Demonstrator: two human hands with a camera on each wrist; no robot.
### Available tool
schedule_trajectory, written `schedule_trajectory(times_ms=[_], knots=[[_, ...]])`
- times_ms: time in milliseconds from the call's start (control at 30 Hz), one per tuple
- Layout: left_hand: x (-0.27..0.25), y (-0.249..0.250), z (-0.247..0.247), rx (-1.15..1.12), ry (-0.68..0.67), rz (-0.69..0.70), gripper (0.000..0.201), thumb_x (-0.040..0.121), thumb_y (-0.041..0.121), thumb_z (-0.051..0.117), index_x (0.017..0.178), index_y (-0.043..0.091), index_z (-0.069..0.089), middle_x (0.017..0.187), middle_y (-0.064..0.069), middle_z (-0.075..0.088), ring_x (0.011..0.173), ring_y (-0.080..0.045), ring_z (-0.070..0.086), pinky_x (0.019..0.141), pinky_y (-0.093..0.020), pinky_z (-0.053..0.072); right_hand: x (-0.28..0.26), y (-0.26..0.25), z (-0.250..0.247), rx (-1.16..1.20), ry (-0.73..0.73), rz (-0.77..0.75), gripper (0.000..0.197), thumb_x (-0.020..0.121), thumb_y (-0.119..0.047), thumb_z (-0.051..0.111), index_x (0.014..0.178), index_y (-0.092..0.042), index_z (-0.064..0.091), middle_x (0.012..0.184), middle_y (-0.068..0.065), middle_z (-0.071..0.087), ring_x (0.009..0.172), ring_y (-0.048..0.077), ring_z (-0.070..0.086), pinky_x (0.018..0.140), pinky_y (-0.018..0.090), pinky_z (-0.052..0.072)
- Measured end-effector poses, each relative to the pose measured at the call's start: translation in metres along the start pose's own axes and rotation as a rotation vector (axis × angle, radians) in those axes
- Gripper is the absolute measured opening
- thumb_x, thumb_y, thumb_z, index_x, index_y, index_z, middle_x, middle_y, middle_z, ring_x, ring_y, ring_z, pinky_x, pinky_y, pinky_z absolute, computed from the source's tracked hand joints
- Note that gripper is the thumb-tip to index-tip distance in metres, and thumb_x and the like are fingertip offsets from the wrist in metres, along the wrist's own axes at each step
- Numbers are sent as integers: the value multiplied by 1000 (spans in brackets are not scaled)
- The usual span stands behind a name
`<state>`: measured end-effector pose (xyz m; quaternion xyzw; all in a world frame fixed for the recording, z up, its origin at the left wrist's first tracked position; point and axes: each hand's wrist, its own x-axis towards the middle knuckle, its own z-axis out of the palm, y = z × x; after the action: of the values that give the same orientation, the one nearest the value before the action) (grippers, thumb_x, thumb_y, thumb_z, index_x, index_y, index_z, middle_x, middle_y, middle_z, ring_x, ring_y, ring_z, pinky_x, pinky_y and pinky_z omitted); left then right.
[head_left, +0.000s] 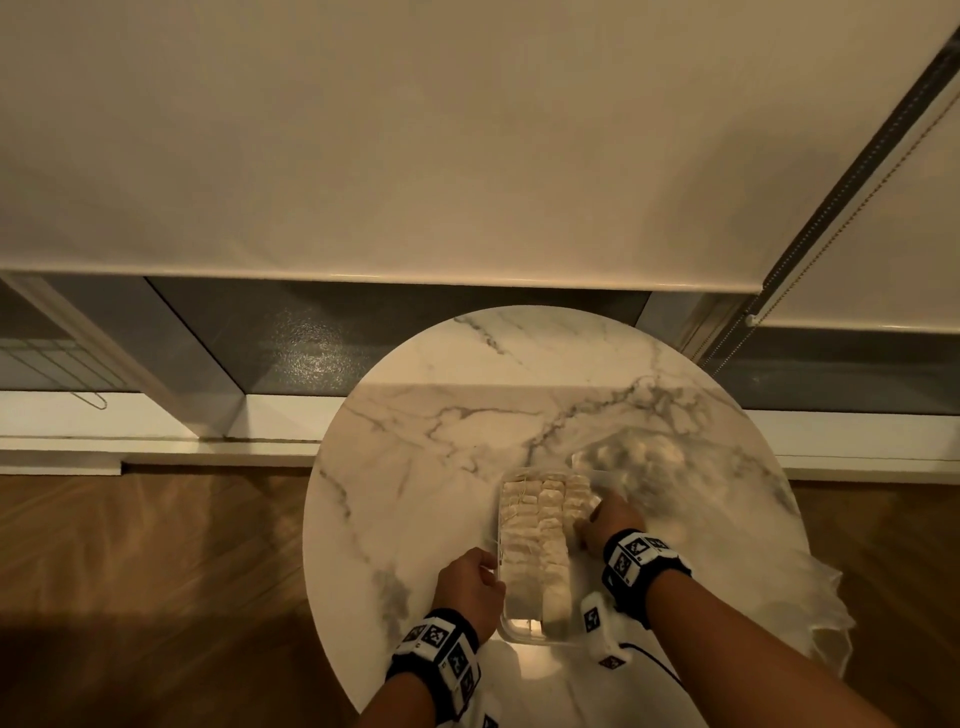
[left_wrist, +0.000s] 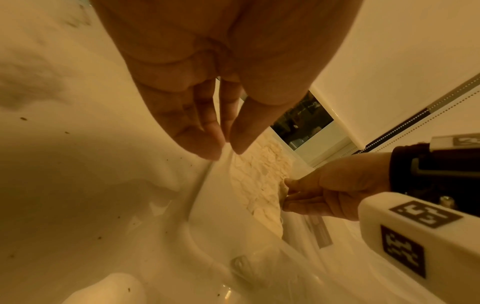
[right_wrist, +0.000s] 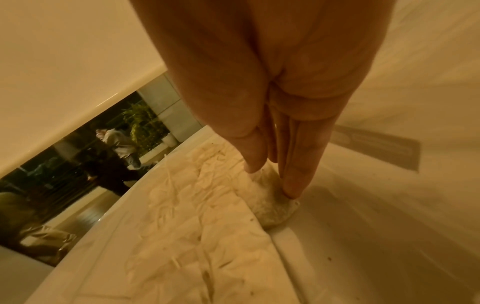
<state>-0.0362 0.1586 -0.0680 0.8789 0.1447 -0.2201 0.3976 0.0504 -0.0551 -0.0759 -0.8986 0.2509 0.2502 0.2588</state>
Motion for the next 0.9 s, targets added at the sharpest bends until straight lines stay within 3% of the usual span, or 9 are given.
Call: schedule_trajectory(times_ms=[233,333,433,567,700,767,833,900], knots=[[2,1,-4,17,-34,10,24,87,18,63,111,21,63,88,9,62,87,-9,59,76,-14,44,-4,-5,-7,-26,-57,29,33,94,-31,57,122,-14,59,126,10,62,114,28,60,88,30,47],[3,0,-6,21,-54,21,24,87,19,65,111,21,63,85,12,60,85,-8,59,75,-14,43,-4,-7,-5,20,-74,-6,27,92,-34,58,114,-19,63,110,5,64,99,27,62,80,27,45],[4,-1,-9,18,-83,20,22,88,20,66,109,22,62,83,14,58,86,-9,58,76,-14,44,-4,-9,-3,163,-71,-25,25,91,-39,59,106,-21,69,101,4,69,87,22,60,83,31,51],[4,0,-10,-12,-101,-17,16,84,19,67,90,30,57,80,11,60,83,-13,60,80,-22,52,-7,-12,-8,195,-64,-51,30,94,-37,58,117,-20,67,117,8,67,106,29,62,89,33,48],[8,-3,-6,-85,-106,-71,12,80,21,67,92,24,63,88,2,68,82,-19,69,76,-33,60,-16,-9,-14,254,-47,-53,32,98,-21,50,127,-16,62,123,9,64,114,30,59,88,30,45],[12,-5,-3,-109,-110,-61,16,80,18,65,95,19,65,82,-5,72,76,-22,71,72,-36,61,-16,-3,-13,324,-51,-62,35,95,-18,49,128,-15,60,111,9,63,103,29,62,87,36,49],[13,-4,-4,-130,-93,-40,13,80,14,62,93,17,66,79,-8,72,69,-24,71,67,-36,61,-20,5,-10,475,-70,-85,37,95,-8,47,131,-13,56,94,7,61,81,27,60,73,40,53],[14,-3,-6,-129,-69,-25,10,81,14,60,86,22,64,79,-7,71,66,-24,71,64,-35,61,-32,14,-9,577,-22,-95,32,94,-2,48,121,-17,57,89,4,62,75,23,60,71,40,54]])
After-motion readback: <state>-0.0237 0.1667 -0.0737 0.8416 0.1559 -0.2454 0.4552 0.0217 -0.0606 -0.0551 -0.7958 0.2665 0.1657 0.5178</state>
